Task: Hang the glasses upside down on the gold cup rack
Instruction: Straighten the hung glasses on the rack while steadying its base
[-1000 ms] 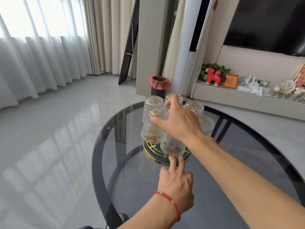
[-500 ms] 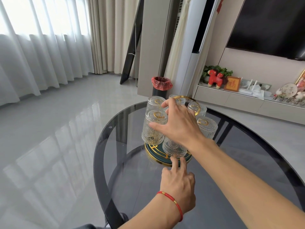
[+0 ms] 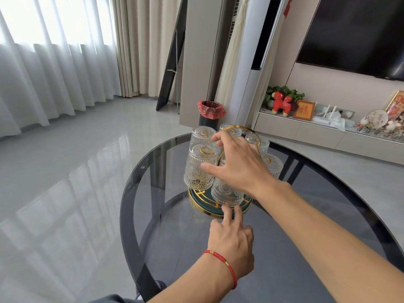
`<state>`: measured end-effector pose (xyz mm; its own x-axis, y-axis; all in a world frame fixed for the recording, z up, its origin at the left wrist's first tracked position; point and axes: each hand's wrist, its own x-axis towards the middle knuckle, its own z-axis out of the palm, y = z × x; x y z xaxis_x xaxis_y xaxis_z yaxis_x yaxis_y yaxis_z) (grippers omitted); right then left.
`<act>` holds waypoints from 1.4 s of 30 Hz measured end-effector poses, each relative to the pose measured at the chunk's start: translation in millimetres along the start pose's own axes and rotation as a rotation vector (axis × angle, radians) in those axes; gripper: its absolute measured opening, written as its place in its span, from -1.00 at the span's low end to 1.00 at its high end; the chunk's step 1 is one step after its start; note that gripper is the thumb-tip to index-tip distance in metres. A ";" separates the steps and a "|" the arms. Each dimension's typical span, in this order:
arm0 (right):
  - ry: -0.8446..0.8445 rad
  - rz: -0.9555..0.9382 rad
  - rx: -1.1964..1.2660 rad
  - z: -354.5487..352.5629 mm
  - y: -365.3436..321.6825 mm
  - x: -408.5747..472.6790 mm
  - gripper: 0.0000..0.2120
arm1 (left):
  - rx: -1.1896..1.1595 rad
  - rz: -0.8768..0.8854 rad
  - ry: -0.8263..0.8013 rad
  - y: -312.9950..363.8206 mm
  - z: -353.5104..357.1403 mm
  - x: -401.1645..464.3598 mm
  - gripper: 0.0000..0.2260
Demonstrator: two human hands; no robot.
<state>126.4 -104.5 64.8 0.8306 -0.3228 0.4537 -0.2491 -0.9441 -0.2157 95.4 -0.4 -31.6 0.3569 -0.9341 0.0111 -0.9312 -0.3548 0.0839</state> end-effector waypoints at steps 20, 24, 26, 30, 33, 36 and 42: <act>-0.070 0.038 0.176 -23.8 53.4 -34.5 -0.30 | 0.007 0.008 0.001 -0.9 4.0 0.3 -0.67; -0.059 0.022 0.188 -23.9 52.6 -36.5 -0.30 | 0.012 0.006 0.021 -0.8 4.3 0.1 -0.70; -0.053 0.012 0.190 -23.4 51.2 -37.2 -0.30 | 0.013 0.003 0.023 0.1 4.7 -0.1 -0.71; -0.051 0.006 0.171 -23.9 50.0 -40.0 -0.26 | 0.002 -0.009 0.003 3.0 7.4 -1.3 -0.71; -0.082 0.008 0.147 -26.6 50.1 -41.5 -0.22 | -0.007 -0.023 -0.013 5.2 8.9 -2.3 -0.69; -0.111 -0.002 0.092 -28.2 48.6 -40.8 -0.25 | -0.007 -0.029 -0.018 6.1 8.1 -2.6 -0.70; -0.119 -0.013 0.070 -28.7 48.1 -40.4 -0.31 | -0.018 -0.033 -0.033 6.1 6.4 -3.1 -0.72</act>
<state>66.5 -138.8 61.0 0.8877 -0.2966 0.3523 -0.2059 -0.9399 -0.2724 88.2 0.1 -37.5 0.3848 -0.9226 -0.0251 -0.9172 -0.3853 0.1018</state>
